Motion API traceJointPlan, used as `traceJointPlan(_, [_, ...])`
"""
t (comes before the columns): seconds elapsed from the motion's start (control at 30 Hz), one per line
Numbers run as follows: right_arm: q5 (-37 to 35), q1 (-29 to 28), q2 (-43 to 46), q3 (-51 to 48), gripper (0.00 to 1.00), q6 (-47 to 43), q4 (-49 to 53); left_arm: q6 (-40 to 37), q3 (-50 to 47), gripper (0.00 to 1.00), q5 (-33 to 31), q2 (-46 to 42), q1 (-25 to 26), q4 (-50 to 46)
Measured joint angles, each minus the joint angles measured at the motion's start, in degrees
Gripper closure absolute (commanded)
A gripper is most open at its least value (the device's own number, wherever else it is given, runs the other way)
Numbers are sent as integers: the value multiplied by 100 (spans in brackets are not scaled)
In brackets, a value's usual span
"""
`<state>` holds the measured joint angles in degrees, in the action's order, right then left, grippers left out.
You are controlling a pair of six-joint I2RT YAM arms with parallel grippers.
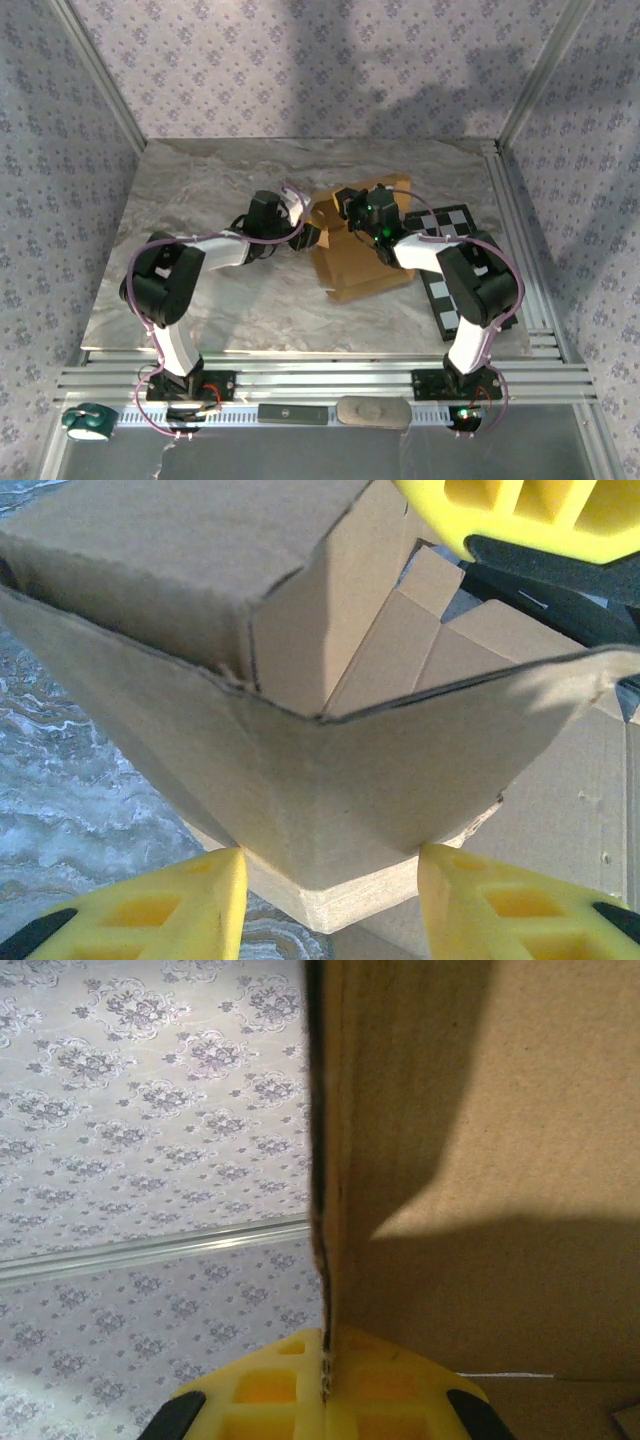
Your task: Fold the paper box
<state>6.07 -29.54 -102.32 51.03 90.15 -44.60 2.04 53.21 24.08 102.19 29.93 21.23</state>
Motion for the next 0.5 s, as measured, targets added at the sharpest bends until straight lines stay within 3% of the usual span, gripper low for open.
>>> traceJointPlan(0.13, [-13, -13, 0, -20, 100, 11, -46, 68, 35, 54, -254, 4, 85, -7])
traceJointPlan(0.3, [-55, -46, 0, -83, 100, 50, -157, 205, 28, 39, -627, 4, 188, 44])
traceJointPlan(0.5, [-70, -59, 0, -129, 100, 70, -221, 282, -114, 40, -828, 4, 273, 284])
